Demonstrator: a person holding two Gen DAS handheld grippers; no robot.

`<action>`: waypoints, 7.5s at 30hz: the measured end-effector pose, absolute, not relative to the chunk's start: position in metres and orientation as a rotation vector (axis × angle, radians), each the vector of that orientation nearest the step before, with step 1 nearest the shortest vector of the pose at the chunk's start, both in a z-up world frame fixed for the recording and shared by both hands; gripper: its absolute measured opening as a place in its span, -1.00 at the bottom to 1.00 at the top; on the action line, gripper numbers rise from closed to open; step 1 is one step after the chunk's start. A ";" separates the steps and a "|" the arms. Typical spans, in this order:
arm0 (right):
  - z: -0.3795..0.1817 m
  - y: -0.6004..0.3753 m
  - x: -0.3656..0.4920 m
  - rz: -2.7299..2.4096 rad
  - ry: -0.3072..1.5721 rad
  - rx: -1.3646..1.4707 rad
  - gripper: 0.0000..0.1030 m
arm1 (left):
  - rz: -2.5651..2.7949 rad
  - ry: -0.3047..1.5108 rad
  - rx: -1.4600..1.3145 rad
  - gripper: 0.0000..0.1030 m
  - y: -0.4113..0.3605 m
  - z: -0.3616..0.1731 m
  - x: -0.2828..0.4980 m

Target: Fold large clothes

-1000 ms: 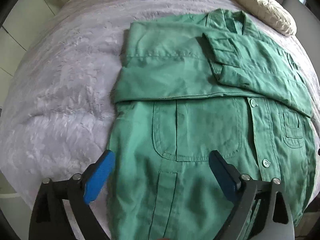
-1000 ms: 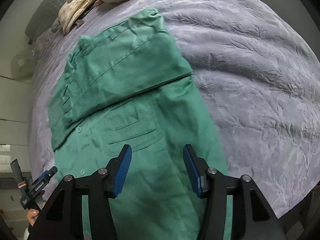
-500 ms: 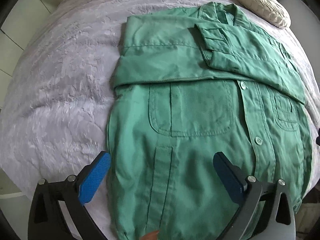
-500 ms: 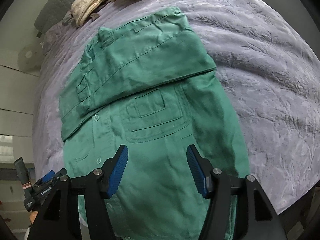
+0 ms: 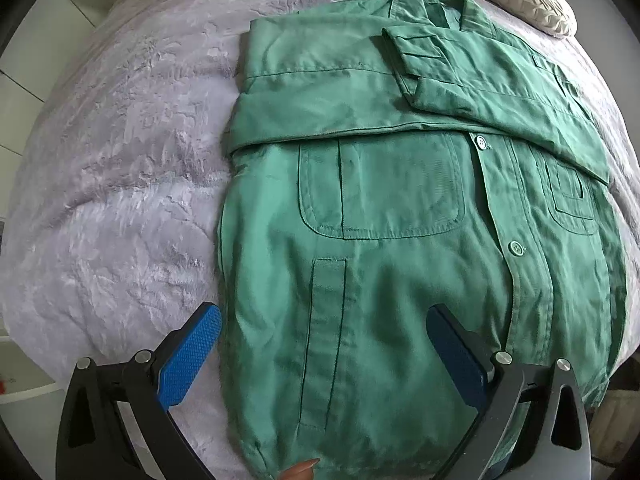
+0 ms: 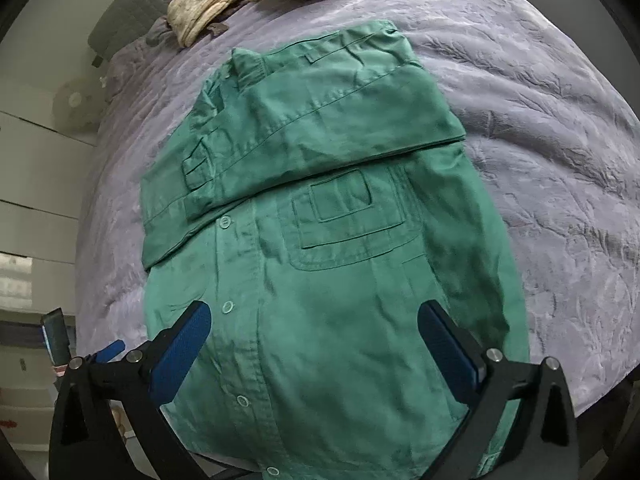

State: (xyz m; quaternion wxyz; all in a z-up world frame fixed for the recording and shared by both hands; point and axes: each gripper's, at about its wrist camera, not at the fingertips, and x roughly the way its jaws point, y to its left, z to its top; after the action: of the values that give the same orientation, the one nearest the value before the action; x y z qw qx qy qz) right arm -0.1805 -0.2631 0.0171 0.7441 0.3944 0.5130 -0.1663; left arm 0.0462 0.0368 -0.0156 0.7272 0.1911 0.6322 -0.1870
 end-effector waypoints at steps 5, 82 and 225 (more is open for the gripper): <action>0.014 -0.256 -0.176 -0.311 1.151 0.898 1.00 | -0.418 1.397 0.429 1.00 0.038 -0.014 0.044; -0.074 -0.265 -0.291 -0.152 1.544 1.067 -0.50 | -0.753 1.825 0.305 -0.66 0.158 -0.130 -0.051; -0.049 -0.319 -0.030 -0.246 1.141 0.518 -0.61 | -0.446 1.141 0.330 0.50 -0.013 -0.083 0.181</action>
State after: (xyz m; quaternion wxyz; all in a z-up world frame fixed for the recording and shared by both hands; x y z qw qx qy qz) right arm -0.0304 -0.3192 -0.0488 0.8030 0.2418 0.5325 -0.1146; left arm 0.1813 -0.0130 -0.0826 0.8053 0.1543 0.5332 -0.2082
